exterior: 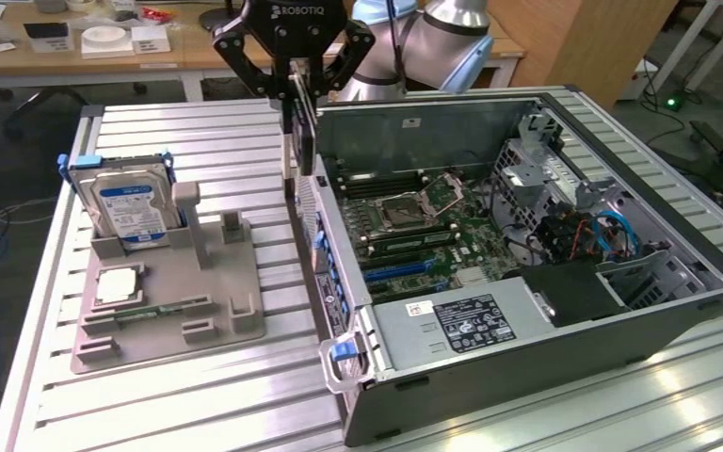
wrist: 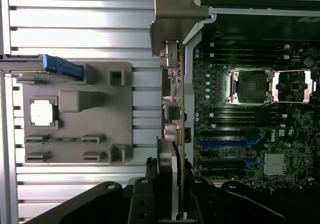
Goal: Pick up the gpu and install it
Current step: 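Pick up the gpu and move the gpu toward the slot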
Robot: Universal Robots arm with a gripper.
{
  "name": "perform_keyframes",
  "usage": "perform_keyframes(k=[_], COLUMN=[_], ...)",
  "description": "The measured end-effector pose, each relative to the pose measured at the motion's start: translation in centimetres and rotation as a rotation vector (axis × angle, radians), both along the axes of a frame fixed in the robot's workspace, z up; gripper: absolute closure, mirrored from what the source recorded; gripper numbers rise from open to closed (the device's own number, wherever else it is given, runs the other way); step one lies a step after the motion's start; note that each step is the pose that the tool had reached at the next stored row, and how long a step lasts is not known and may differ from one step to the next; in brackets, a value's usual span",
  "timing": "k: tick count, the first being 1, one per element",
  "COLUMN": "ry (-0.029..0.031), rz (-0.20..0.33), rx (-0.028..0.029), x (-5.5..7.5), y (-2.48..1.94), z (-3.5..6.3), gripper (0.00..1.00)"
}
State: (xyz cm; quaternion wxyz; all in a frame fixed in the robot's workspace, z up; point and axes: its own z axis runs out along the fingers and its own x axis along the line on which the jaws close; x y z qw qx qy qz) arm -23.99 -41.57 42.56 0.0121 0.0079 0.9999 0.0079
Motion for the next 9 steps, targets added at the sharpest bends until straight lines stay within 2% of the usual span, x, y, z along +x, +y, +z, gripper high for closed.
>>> perform_keyframes(k=[9], ry=[0.0], rz=[0.0], rx=[0.0], x=[0.96], y=[0.0], z=[-0.02], gripper=[0.72])
